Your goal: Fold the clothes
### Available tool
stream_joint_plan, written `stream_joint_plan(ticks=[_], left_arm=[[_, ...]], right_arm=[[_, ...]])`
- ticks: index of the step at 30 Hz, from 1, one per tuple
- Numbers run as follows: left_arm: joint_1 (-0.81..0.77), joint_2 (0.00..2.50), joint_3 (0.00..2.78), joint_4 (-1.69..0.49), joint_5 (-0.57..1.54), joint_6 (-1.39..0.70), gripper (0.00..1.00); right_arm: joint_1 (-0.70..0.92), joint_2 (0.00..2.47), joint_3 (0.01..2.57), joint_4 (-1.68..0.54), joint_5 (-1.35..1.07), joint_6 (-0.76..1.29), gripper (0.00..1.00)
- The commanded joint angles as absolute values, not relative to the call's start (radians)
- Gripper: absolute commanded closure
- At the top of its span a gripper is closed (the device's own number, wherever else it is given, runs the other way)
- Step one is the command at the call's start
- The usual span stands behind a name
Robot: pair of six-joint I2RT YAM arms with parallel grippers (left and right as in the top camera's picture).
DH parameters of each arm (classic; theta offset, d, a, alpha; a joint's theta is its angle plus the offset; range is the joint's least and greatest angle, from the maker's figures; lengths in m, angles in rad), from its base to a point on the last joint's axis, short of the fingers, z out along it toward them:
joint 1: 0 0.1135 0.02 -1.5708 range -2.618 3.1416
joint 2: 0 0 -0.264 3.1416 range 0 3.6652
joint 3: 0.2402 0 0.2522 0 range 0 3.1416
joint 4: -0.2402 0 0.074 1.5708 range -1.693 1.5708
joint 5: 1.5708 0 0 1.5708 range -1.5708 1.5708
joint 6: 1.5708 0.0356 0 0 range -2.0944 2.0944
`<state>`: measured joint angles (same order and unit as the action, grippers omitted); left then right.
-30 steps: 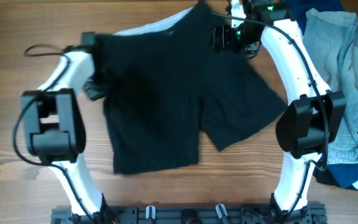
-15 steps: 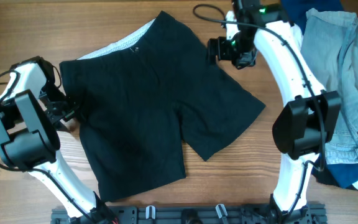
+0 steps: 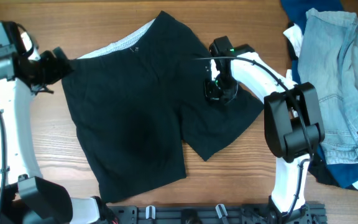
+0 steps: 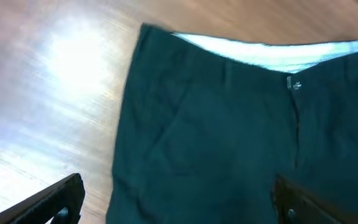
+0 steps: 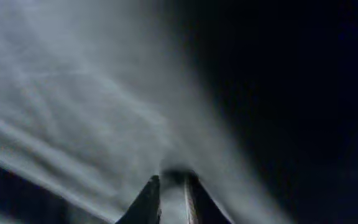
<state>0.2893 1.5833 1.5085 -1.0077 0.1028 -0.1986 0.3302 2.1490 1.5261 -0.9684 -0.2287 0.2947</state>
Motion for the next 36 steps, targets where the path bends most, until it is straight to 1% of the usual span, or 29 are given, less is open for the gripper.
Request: stream_joint_plan(ticks=[1, 3, 5, 7, 10, 13, 19, 24, 27, 29, 33, 36], left_arm=[[0.208, 1.6, 1.512, -0.957, 0.088, -0.16, 0.04], [0.163, 1.616, 1.511, -0.911, 0.056, -0.16, 0.02], [0.14, 1.633, 1.511, -0.88, 0.044, -0.16, 0.0], [0.131, 1.657, 1.511, -0.863, 0.044, -0.16, 0.0], [0.13, 1.69, 1.511, -0.86, 0.044, -0.16, 0.0], [0.128, 1.722, 1.511, -0.855, 0.044, -0.16, 0.0], [0.126, 1.765, 1.509, -0.836, 0.042, -0.16, 0.0], [0.126, 1.777, 1.509, -0.8, 0.039, -0.16, 0.0], [0.126, 1.793, 1.509, -0.797, 0.028, -0.09, 0.0], [0.127, 1.821, 1.509, -0.801, -0.004, -0.057, 0.0], [0.128, 1.901, 1.509, -0.799, -0.047, -0.056, 0.0], [0.134, 1.94, 1.509, -0.796, -0.059, -0.056, 0.0]], right_arm=[[0.27, 2.157, 1.51, -0.95, -0.131, 0.321, 0.73], [0.223, 2.164, 1.51, -0.926, -0.11, 0.314, 0.72], [0.18, 2.184, 1.51, -0.89, -0.111, 0.309, 0.8], [0.139, 2.215, 1.511, -0.836, -0.111, 0.286, 0.9], [0.12, 2.252, 1.512, -0.764, -0.086, 0.252, 0.94], [0.118, 2.292, 1.541, -0.677, 0.004, 0.235, 0.94], [0.118, 2.31, 1.6, -0.596, 0.014, 0.235, 0.94], [0.118, 2.326, 1.604, -0.485, 0.038, 0.228, 0.93], [0.121, 2.344, 1.605, -0.448, 0.058, 0.216, 0.93], [0.123, 2.364, 1.607, -0.429, 0.089, 0.202, 0.93], [0.123, 2.399, 1.649, -0.415, 0.133, 0.181, 0.92], [0.123, 2.4, 1.661, -0.354, 0.135, 0.172, 0.92]])
